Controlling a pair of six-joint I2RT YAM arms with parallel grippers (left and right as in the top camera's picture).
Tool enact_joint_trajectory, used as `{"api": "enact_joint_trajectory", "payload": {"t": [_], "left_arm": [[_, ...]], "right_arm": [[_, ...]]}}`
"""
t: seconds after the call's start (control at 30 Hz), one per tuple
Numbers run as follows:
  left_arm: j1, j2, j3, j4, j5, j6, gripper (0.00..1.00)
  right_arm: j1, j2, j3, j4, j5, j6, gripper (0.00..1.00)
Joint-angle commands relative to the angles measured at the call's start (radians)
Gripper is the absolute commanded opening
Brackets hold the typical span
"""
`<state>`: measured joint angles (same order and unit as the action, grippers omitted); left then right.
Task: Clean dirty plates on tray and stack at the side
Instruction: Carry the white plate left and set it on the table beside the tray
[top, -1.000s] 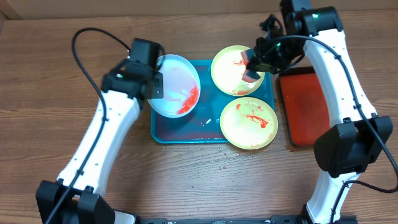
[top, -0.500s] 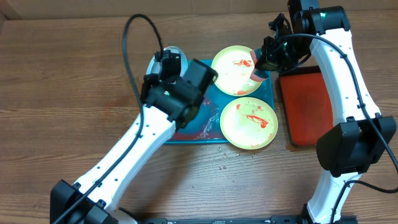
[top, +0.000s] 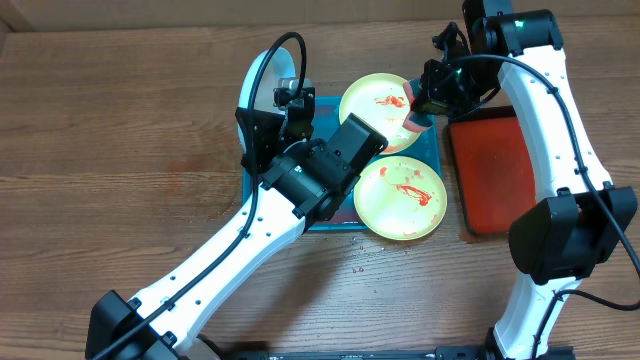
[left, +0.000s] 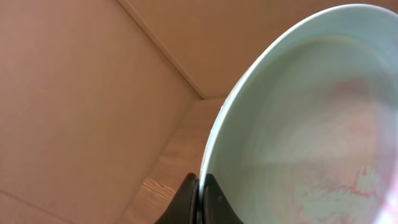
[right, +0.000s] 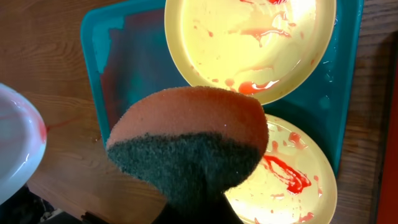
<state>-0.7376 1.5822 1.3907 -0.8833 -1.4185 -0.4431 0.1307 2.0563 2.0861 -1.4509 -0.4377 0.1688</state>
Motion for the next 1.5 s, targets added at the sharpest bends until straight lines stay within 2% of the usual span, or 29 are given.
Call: {"api": "enact_joint_trajectory", "payload": {"t": [0.0,0.83,0.97,1.17,1.33,1.47], "left_arm": [[-0.006,0.003,0.024,0.005,-0.063,-0.033,0.04],[-0.005,0.003,0.024,0.005,-0.053,-0.032,0.04],[0.019,0.003,0.023,-0.046,0.213,-0.022,0.04],[0.167,0.004,0.000,-0.053,0.759,-0.022,0.04],[0.376,0.004,-0.006,-0.043,0.998,-0.026,0.04],[0.575,0.004,-0.009,-0.027,1.130,-0.045,0.04]], "right_arm": [[-0.002,-0.018,0.010,0.003,0.000,0.010,0.04],[-0.002,-0.018,0.010,-0.021,0.001,0.010,0.04],[-0.002,-0.018,0.010,-0.021,0.001,0.010,0.04],[-0.002,-0.018,0.010,-0.021,0.001,0.010,0.04],[-0.002,-0.018,0.010,-0.021,0.000,0.010,0.04],[-0.002,-0.018,0.010,-0.021,0.001,0.009,0.04]]}}
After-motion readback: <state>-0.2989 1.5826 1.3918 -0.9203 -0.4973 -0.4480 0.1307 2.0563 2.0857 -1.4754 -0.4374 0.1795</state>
